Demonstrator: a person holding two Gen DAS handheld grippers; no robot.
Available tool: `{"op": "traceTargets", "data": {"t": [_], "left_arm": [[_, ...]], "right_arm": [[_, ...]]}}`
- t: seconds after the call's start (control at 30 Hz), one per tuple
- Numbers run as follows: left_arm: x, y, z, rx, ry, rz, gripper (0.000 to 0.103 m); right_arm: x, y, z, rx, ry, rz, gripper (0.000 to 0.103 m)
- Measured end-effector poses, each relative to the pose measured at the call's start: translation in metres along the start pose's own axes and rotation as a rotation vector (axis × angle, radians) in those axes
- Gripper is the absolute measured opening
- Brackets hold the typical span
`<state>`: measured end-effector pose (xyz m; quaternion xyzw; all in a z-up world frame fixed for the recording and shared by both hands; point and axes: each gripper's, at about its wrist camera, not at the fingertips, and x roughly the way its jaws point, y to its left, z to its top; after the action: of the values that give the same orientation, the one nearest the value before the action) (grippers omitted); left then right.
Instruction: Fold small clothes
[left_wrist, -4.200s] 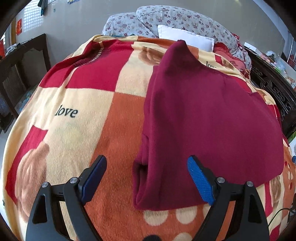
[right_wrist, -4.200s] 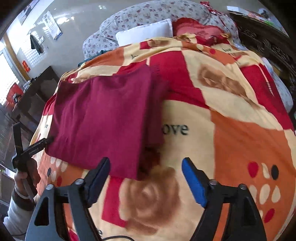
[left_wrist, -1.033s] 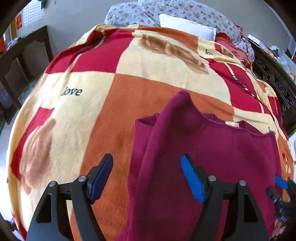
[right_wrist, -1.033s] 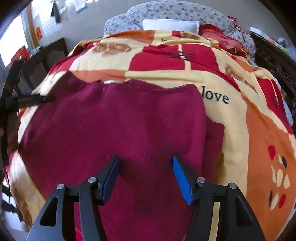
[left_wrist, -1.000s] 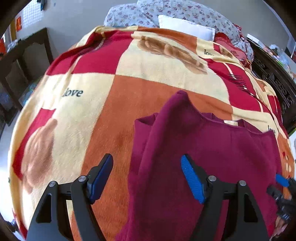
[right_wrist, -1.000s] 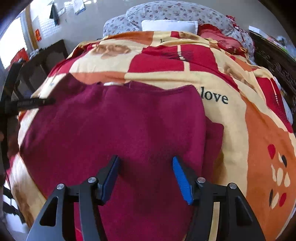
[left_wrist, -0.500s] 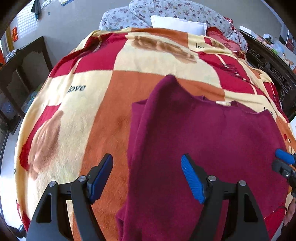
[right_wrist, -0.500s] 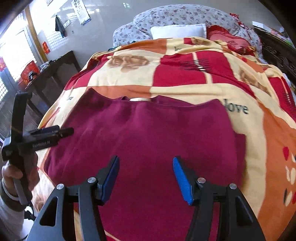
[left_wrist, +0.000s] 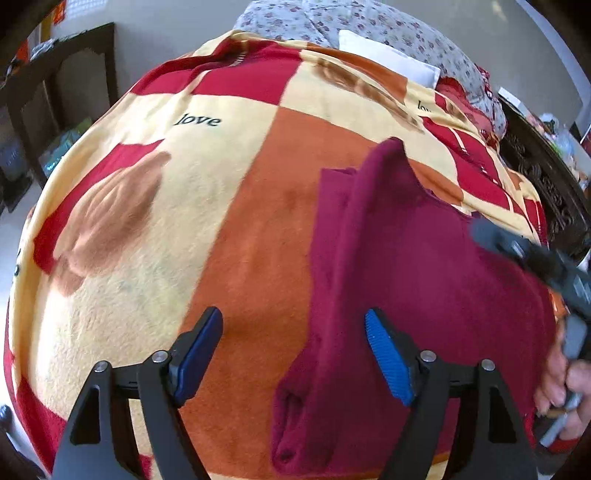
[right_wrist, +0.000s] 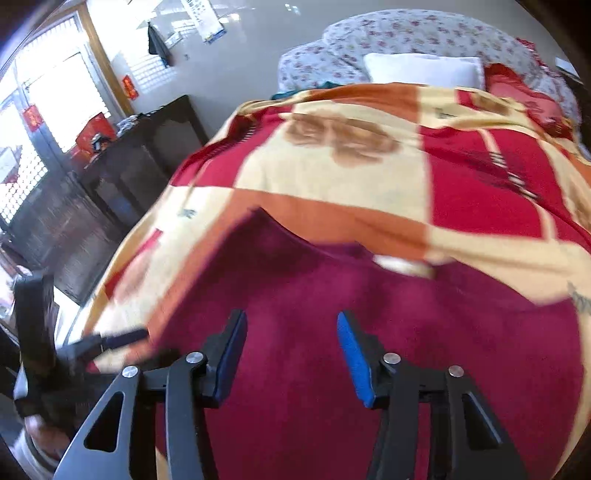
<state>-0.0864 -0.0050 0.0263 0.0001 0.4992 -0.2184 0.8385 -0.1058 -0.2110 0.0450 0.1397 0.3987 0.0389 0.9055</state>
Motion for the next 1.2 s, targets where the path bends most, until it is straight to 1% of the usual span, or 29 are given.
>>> {"op": "traceTargets", "data": {"t": [0.03,0.1,0.17,0.27,0.3,0.37,0.43,0.5,0.53,0.57,0.63,0.67,0.7,0.73,0.77,0.8,0.83,0.87,0.9,1.0,1.03,1.1,1.2], "left_arm": [[0.000,0.001,0.000,0.002,0.006,-0.007,0.080],[0.002,0.003,0.000,0.007,0.015,-0.024,0.081],[0.005,0.004,0.001,0.003,0.022,-0.034,0.084],[0.014,0.005,0.002,0.003,0.027,-0.041,0.088],[0.016,0.005,0.003,0.003,0.027,-0.043,0.090],[0.021,0.005,0.003,0.002,0.030,-0.056,0.096],[0.024,0.000,0.002,0.018,0.020,-0.047,0.100],[0.026,-0.008,0.000,0.053,0.009,-0.025,0.101],[0.027,-0.010,0.000,0.062,0.005,-0.025,0.101],[0.028,-0.011,0.000,0.062,0.001,-0.030,0.101],[0.028,-0.010,0.000,0.051,-0.011,-0.046,0.101],[0.028,-0.009,0.000,0.048,-0.020,-0.064,0.099],[0.028,-0.008,0.000,0.044,-0.026,-0.089,0.086],[0.028,-0.008,0.000,0.041,-0.026,-0.117,0.064],[0.029,-0.009,0.000,0.038,-0.012,-0.185,0.049],[0.030,-0.010,0.000,0.029,0.010,-0.251,0.028],[0.031,-0.009,0.000,0.011,0.012,-0.274,0.027],[0.029,-0.009,-0.001,-0.003,-0.004,-0.278,0.026],[0.027,-0.009,-0.002,-0.004,-0.013,-0.287,0.023],[0.014,-0.014,-0.009,-0.005,-0.072,-0.318,0.023],[0.010,-0.015,-0.012,0.000,-0.084,-0.312,0.023],[0.003,-0.027,-0.016,0.041,-0.115,-0.268,0.023],[-0.006,-0.045,-0.021,0.090,-0.147,-0.230,0.023]], "right_arm": [[0.012,0.006,0.009,-0.003,0.005,0.012,0.054],[0.035,0.012,0.021,0.004,0.015,0.009,0.053],[0.063,0.012,0.032,0.040,0.038,0.012,0.051],[0.101,0.008,0.036,0.088,0.103,-0.001,0.050],[0.107,0.008,0.035,0.095,0.114,-0.001,0.051],[0.107,0.009,0.036,0.093,0.102,-0.001,0.051],[0.100,0.008,0.035,0.106,0.095,0.025,0.051],[0.088,-0.002,0.029,0.153,0.100,0.065,0.052],[0.081,-0.005,0.025,0.173,0.100,0.081,0.052],[0.069,-0.009,0.018,0.193,0.081,0.100,0.053],[0.052,-0.014,0.007,0.213,0.052,0.119,0.060],[0.044,-0.017,0.001,0.233,0.041,0.125,0.065],[0.038,-0.021,-0.003,0.255,0.031,0.135,0.067],[0.032,-0.022,-0.007,0.269,0.026,0.148,0.068],[0.028,-0.022,-0.009,0.278,0.031,0.163,0.068],[0.025,-0.021,-0.009,0.280,0.041,0.173,0.070],[0.024,-0.020,-0.008,0.278,0.048,0.185,0.071],[0.021,-0.017,-0.006,0.273,0.051,0.198,0.072],[0.018,-0.015,-0.003,0.270,0.049,0.210,0.077],[0.009,-0.005,0.004,0.257,0.051,0.237,0.087],[0.006,-0.002,0.006,0.245,0.054,0.242,0.089],[0.002,0.009,0.011,0.206,0.056,0.228,0.093],[0.005,0.025,0.018,0.156,0.082,0.202,0.093]]}}
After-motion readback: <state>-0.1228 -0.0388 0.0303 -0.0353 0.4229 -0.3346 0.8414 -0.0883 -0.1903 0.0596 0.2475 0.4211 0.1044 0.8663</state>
